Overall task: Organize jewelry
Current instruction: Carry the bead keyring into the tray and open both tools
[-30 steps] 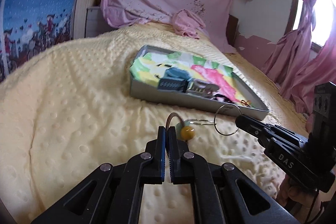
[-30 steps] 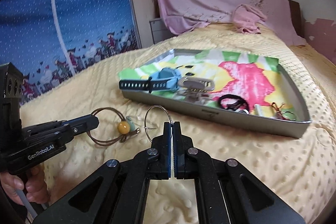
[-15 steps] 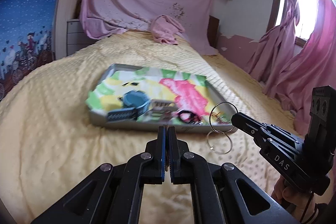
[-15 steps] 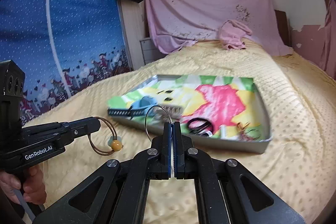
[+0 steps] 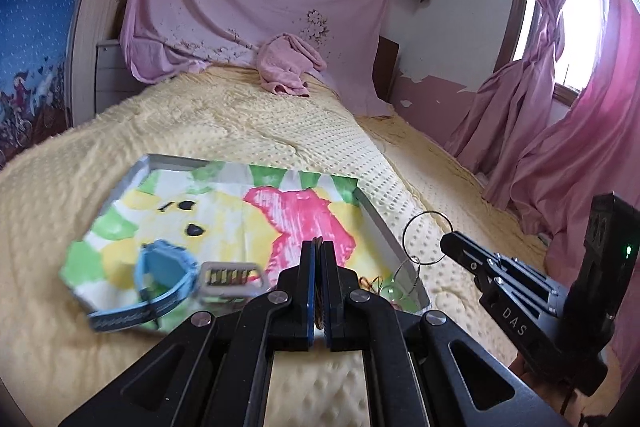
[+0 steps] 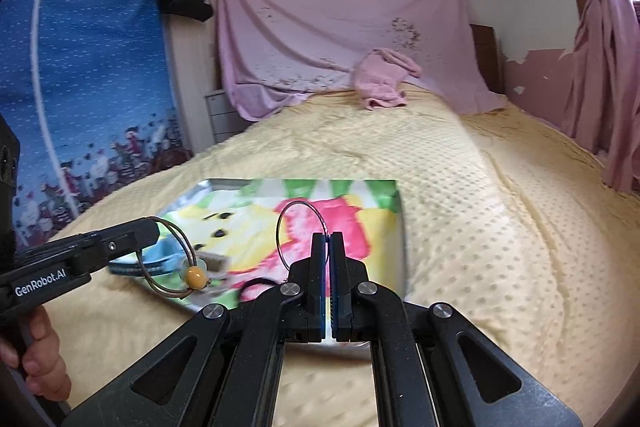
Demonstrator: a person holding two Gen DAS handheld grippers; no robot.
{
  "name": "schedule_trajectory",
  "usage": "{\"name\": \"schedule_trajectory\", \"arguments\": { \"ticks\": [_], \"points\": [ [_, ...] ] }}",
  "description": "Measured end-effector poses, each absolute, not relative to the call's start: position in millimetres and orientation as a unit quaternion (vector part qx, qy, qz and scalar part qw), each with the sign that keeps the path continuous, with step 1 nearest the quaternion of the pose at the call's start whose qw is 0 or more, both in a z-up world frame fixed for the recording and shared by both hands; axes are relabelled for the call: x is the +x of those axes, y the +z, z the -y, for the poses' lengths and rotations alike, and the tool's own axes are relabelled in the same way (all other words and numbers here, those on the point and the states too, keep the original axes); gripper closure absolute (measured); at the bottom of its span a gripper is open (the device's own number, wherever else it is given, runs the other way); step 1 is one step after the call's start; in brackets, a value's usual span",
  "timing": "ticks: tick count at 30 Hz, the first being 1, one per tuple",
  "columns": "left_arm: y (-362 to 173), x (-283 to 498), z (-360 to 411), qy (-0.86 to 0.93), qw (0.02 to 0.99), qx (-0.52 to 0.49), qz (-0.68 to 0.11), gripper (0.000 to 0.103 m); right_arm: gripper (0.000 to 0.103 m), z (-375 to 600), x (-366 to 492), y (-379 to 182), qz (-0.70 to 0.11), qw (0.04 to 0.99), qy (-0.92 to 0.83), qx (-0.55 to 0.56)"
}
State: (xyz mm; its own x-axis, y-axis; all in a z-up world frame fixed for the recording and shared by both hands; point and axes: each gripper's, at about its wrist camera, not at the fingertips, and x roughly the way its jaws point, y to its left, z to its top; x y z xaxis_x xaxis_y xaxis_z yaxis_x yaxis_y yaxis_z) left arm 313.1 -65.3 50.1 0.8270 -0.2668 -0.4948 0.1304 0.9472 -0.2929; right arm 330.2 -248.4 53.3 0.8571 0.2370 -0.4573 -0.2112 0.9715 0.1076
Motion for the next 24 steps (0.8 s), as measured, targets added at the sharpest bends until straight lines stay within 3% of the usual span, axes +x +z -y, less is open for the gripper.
{"name": "schedule_trajectory", "arguments": {
  "ticks": [12,24],
  "points": [
    [25,367,82,-0.104,0.942,-0.115,-0.297,0.100,0.101,257,378,17,-0.260,0.959,0.099,0.056],
    [0,398,91,-0.091,0.932,-0.093,-0.338,0.100,0.101,256,414,-19,-0.329,0.935,0.109,0.068]
  ]
}}
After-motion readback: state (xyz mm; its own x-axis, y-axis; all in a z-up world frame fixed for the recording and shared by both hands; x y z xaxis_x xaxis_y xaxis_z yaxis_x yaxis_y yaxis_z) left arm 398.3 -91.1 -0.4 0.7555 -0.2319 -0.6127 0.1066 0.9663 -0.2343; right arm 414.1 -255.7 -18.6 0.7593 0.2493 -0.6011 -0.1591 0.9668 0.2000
